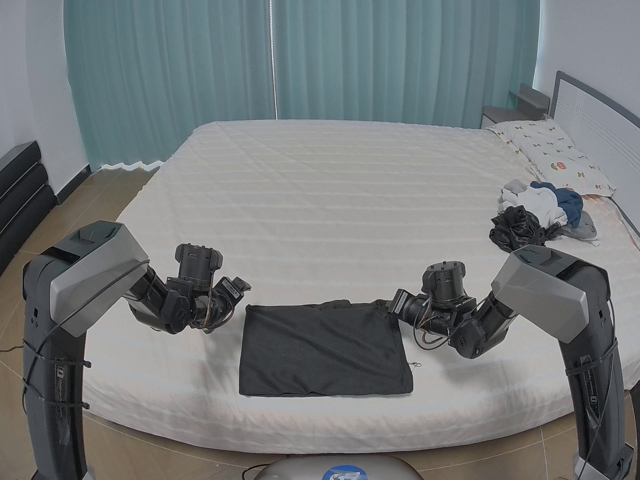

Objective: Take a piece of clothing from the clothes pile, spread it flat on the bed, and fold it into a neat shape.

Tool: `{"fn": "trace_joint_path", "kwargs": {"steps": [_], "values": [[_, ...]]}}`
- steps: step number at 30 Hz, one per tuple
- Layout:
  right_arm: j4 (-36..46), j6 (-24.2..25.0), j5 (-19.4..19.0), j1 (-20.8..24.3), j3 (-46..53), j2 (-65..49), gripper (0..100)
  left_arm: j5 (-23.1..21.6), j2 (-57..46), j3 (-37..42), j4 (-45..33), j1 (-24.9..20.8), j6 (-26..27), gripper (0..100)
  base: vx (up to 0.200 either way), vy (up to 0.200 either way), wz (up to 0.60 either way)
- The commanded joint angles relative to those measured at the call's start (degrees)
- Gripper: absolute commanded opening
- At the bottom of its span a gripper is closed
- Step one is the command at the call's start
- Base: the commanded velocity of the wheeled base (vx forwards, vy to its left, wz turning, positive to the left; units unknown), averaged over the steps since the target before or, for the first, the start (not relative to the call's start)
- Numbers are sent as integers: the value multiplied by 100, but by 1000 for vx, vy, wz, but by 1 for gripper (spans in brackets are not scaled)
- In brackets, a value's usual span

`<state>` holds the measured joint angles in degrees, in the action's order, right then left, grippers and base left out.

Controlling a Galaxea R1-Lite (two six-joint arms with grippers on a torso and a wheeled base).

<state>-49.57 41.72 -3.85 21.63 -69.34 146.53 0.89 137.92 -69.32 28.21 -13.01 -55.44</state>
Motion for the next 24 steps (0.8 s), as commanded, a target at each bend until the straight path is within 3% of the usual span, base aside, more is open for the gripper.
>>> {"fn": "trace_joint_path", "kwargs": {"steps": [1, 24], "values": [[0, 21, 42, -106, -115, 33, 0, 8, 15, -3, 0, 0, -2, 100, 0, 0, 0], [8, 38, 95, -229, -132, 156, 0, 16, 15, -12, 0, 0, -2, 100, 0, 0, 0]]}}
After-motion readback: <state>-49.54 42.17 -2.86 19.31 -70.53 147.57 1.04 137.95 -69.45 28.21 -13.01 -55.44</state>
